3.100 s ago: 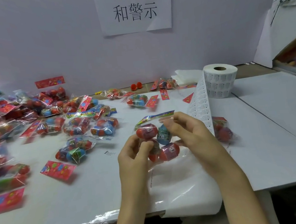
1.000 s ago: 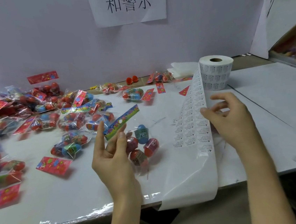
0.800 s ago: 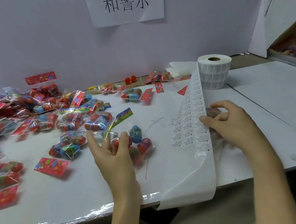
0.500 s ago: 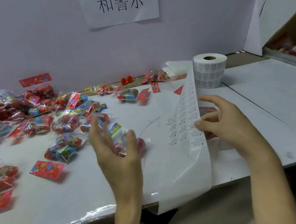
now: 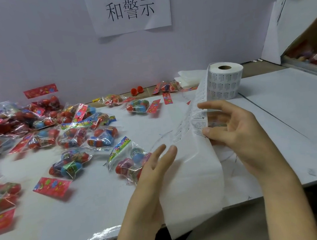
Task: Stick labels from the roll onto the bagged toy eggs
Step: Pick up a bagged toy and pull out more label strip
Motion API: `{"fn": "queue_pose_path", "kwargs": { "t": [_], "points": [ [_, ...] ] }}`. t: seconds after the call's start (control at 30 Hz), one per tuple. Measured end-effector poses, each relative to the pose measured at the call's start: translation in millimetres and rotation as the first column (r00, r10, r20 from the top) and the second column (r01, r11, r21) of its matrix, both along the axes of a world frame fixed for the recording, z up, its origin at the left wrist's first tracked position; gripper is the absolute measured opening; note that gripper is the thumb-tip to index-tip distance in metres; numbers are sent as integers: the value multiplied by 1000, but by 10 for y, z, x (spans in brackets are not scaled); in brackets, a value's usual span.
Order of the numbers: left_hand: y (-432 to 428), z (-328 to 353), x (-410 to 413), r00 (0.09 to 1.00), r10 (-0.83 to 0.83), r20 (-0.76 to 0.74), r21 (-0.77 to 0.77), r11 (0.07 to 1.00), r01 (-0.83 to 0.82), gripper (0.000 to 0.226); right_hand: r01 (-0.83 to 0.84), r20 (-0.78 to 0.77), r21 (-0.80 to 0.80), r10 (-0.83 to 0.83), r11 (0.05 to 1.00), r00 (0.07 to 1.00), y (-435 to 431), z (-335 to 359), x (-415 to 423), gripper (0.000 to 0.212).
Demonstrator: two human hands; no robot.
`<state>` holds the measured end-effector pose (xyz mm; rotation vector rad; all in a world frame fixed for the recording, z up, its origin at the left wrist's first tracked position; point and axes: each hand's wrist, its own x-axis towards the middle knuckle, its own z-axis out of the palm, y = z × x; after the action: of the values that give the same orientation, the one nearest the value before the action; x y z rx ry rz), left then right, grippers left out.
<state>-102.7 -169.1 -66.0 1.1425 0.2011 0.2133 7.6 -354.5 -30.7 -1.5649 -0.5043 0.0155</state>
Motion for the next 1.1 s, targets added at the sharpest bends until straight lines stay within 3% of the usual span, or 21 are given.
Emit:
{"fn": "queue_pose_path", "kwargs": {
  "t": [0.1, 0.17, 0.2, 0.27, 0.33, 0.4, 0.5, 0.57, 0.7, 1.1],
  "points": [
    [-136, 167, 68, 982, -130, -140, -209, 973, 99, 41, 10, 30, -60, -8, 998, 1000, -45, -3, -2, 41],
    [-227, 128, 156, 909, -364, -205, -205, 924, 324, 36, 25, 64, -98, -19, 995, 998, -66, 6, -13, 39],
    [-263, 138, 203, 916, -345, -203, -154, 935, 318, 34, 38, 83, -121, -28, 992, 996, -71, 8, -16, 38],
    [-246, 59, 148, 917, -386, -104, -236, 905, 354, 53, 50, 103, -169, -33, 984, 994, -73, 14, -19, 33],
    [-185, -37, 196, 913, -397, -95, -259, 895, 363, 57, 58, 118, -234, -31, 970, 993, -70, 21, -29, 24],
    [-177, -77, 224, 917, -384, -110, -267, 900, 344, 57, 127, 185, -322, -69, 938, 980, -74, 24, -41, 18],
    [-202, -108, 211, 943, -293, -158, -204, 944, 259, 62, 212, 271, -325, -125, 922, 955, -114, 70, -76, 12],
    [-216, -113, 199, 956, -228, -183, -125, 970, 208, 72, 173, 284, -350, -71, 921, 956, -143, 125, -123, 8],
    [-236, -93, 172, 965, -149, -217, -58, 988, 140, 80, 59, 240, -502, 74, 863, 968, -161, 161, -193, 22],
    [-264, -81, 181, 977, -156, -142, -34, 988, 153, 79, 106, 234, -553, 32, 826, 972, -107, 140, -165, 23]
  ]
}}
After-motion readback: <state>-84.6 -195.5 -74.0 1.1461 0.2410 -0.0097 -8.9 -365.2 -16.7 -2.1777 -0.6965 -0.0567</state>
